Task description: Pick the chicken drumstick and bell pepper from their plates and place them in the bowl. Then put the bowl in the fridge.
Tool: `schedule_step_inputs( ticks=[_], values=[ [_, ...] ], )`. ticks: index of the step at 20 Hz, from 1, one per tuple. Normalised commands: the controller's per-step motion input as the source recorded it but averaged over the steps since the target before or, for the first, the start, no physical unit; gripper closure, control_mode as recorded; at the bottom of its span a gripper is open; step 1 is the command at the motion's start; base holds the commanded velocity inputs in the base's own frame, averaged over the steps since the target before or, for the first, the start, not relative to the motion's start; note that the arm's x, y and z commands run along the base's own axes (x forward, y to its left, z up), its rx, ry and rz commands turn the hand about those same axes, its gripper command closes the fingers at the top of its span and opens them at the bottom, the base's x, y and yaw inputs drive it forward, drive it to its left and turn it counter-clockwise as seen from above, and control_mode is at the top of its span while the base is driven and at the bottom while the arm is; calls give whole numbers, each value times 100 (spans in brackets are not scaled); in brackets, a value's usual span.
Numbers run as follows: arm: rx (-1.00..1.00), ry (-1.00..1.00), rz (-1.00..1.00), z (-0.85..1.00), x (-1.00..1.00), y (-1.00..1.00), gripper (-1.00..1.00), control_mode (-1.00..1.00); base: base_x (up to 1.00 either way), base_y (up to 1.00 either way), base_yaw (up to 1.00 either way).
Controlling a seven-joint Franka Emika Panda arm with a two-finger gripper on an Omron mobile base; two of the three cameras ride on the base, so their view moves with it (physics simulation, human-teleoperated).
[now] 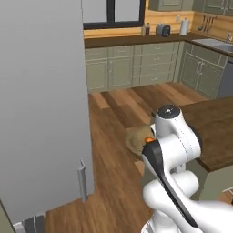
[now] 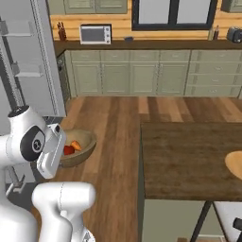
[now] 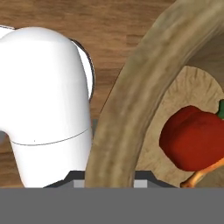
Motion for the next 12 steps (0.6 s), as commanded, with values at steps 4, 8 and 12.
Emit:
schedule_step_inputs(
  ticks=[4,8,12],
  values=[
    [0,0,0,0,0,0,100,100,85,-17,1],
    [0,0,0,0,0,0,100,100,88,-2,0],
    [0,0,0,0,0,0,100,100,100,0,0]
  ],
)
